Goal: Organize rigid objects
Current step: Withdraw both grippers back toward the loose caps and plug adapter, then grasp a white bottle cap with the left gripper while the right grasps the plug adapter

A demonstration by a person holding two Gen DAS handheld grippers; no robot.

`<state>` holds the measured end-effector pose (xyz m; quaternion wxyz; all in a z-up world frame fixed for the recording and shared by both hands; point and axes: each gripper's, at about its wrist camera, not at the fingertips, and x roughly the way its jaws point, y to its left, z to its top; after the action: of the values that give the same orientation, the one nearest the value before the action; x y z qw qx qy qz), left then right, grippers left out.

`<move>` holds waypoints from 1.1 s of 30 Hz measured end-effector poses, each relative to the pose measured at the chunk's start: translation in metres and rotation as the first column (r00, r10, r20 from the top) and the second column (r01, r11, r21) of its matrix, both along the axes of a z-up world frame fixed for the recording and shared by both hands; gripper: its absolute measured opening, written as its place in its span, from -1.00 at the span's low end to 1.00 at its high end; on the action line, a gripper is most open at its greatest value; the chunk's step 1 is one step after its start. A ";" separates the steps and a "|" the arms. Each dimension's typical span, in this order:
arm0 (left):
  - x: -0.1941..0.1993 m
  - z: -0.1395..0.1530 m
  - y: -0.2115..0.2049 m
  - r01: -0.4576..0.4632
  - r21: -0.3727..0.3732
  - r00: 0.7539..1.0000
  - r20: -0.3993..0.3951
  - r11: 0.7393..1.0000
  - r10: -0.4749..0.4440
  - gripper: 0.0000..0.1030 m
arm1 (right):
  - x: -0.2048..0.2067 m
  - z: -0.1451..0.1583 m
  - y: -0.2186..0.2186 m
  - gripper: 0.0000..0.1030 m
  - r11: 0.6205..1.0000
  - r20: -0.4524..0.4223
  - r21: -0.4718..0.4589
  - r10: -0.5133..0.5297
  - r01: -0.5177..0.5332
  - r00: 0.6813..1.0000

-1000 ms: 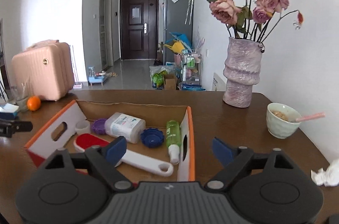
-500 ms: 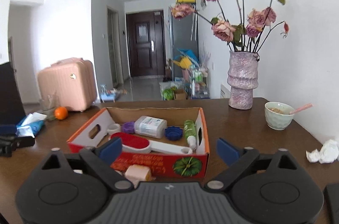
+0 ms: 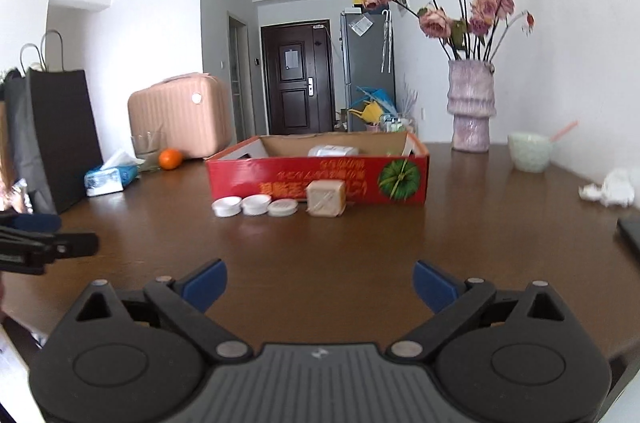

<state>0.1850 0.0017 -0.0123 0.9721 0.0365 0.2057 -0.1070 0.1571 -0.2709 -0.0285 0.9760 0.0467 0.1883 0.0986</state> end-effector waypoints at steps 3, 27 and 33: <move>0.002 0.000 -0.001 -0.008 0.014 1.000 0.016 1.000 0.008 1.00 | 0.002 -0.006 0.003 0.97 0.999 -0.016 0.019 -0.029 0.029 0.999; 0.185 -0.010 -0.011 0.037 -0.020 0.970 -0.241 0.999 -0.041 0.91 | 0.149 0.001 0.025 0.83 0.990 -0.086 -0.138 -0.026 0.014 0.996; 0.234 -0.023 -0.020 0.054 -0.010 0.955 -0.292 0.998 -0.055 0.36 | 0.212 0.000 0.037 0.55 0.991 -0.131 -0.137 -0.009 -0.009 0.991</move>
<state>0.4193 -0.0186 -0.0354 0.9278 0.0252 0.3457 -0.1382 0.3690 -0.2338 -0.0283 0.9624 -0.0143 0.2584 0.0823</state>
